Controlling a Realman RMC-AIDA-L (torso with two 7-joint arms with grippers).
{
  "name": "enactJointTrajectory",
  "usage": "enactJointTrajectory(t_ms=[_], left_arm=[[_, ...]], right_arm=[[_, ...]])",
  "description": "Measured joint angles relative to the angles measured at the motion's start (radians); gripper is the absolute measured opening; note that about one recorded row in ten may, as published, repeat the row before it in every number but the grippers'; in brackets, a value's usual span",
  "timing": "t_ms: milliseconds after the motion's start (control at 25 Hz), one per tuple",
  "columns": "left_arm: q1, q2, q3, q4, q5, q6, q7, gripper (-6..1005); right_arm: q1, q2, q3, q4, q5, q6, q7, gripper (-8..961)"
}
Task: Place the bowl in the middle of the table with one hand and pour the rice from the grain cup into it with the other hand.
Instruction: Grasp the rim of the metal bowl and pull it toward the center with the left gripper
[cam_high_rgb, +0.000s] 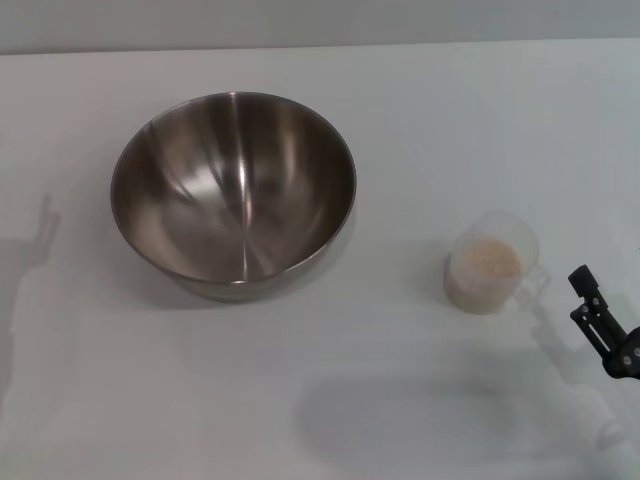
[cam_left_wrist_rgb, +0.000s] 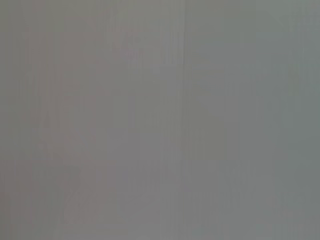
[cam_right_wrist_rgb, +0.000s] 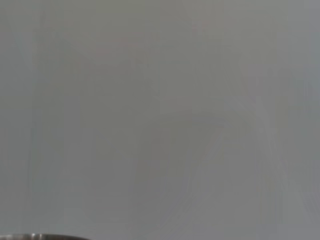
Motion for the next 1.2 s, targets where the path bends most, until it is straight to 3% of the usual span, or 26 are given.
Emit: enactJointTrajectory(t_ms=[280, 560, 840, 1000, 1200], left_arm=[[0.003, 0.000, 0.003, 0.000, 0.000, 0.009, 0.000, 826], [-0.002, 0.009, 0.090, -0.004, 0.001, 0.064, 0.011, 827], [-0.015, 0.037, 0.098, -0.066, 0.043, 0.047, -0.023, 826], [-0.012, 0.064, 0.076, -0.230, 0.065, -0.087, 0.073, 825], [0.034, 0.100, 0.016, -0.536, 0.078, -0.399, 0.232, 823]], right_arm=[[0.001, -0.001, 0.000, 0.000, -0.001, -0.017, 0.000, 770], [0.011, -0.001, -0.003, 0.000, -0.001, -0.017, 0.006, 770], [0.006, -0.001, -0.005, 0.002, -0.001, -0.021, 0.006, 770], [0.002, -0.001, -0.005, 0.002, -0.001, -0.021, 0.001, 770], [-0.001, -0.002, -0.004, 0.001, 0.000, -0.022, 0.000, 770]])
